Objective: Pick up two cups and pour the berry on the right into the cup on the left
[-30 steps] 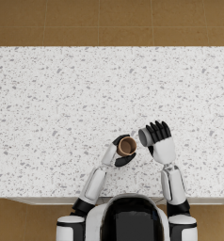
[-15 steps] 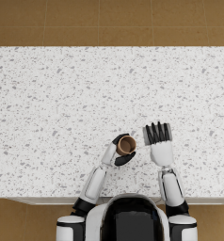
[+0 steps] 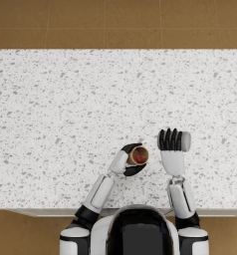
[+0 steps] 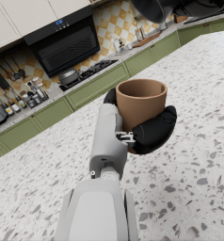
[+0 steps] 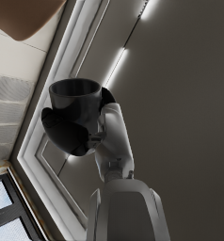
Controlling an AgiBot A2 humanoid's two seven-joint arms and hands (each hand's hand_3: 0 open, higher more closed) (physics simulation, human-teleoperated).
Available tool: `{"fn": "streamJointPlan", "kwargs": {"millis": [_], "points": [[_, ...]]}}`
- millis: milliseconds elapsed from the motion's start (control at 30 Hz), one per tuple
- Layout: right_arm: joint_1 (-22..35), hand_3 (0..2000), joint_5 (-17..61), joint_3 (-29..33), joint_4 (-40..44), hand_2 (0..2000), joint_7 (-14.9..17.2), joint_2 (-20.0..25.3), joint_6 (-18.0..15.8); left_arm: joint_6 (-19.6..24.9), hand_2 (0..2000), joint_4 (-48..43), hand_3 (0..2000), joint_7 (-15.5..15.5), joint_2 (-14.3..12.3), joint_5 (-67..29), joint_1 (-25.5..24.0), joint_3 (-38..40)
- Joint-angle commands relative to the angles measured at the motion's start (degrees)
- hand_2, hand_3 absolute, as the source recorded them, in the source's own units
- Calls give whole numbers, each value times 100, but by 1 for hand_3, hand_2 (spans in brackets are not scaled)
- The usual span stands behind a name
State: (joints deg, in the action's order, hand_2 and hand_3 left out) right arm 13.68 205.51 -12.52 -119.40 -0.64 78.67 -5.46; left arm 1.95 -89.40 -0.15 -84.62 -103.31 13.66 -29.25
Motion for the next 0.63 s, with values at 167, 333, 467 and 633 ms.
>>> {"fn": "streamJointPlan", "kwargs": {"millis": [167,333,467,633], "points": [[-1,1280,136,-2,-1,2000,0,2,8,22,2000,-39,1280,5,-28,-13,-16,107],[-2,1280,161,-2,-1,2000,0,3,-8,29,2000,-59,1280,6,-41,-15,-20,143],[-2,1280,166,-3,-2,2000,1,3,-6,29,2000,-62,1280,7,-43,-16,-21,150],[-2,1280,167,-3,-2,2000,2,4,-5,32,2000,-63,1280,6,-44,-16,-21,151]]}}
